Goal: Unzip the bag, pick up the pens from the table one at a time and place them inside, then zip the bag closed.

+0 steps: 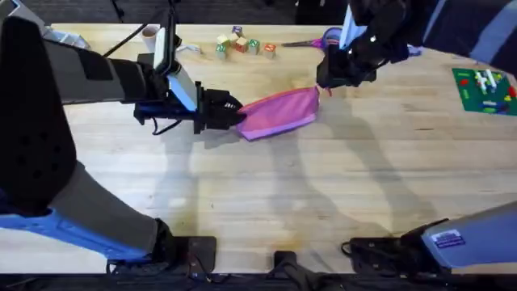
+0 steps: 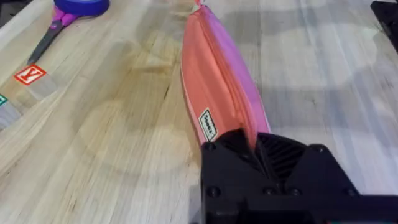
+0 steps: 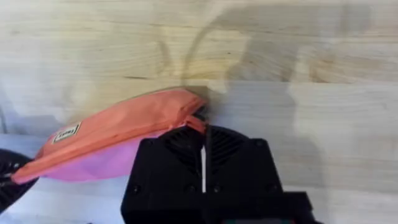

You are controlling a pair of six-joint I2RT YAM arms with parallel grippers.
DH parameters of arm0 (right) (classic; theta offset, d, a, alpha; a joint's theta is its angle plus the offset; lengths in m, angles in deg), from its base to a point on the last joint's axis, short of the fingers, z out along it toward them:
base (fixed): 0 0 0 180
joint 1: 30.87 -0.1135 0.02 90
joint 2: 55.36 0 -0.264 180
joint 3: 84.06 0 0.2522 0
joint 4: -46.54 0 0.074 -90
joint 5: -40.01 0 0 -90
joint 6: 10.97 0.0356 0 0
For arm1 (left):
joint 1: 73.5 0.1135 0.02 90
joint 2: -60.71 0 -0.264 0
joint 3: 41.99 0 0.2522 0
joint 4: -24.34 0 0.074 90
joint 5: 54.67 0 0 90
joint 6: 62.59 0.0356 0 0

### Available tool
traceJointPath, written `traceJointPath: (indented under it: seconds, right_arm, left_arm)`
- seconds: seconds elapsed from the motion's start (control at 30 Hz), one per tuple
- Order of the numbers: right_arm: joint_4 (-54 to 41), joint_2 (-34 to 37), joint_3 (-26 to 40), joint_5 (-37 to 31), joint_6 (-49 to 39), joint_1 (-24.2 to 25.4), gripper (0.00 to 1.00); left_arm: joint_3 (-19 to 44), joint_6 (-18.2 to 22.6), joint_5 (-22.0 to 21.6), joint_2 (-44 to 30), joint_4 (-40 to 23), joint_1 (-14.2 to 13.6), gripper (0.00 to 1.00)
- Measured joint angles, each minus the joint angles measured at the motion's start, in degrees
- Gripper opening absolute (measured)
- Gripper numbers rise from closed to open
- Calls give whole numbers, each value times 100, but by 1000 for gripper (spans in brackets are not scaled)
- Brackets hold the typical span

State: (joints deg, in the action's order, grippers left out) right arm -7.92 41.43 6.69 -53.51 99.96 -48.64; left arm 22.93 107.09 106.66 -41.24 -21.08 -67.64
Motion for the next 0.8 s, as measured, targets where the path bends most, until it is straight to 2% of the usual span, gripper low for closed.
traceJointPath:
  seconds: [0.8]
  right_arm:
    - [386, 650, 0, 342, 50, 585, 34]
  left_arm:
    - [0, 0, 57, 0, 44, -70, 44]
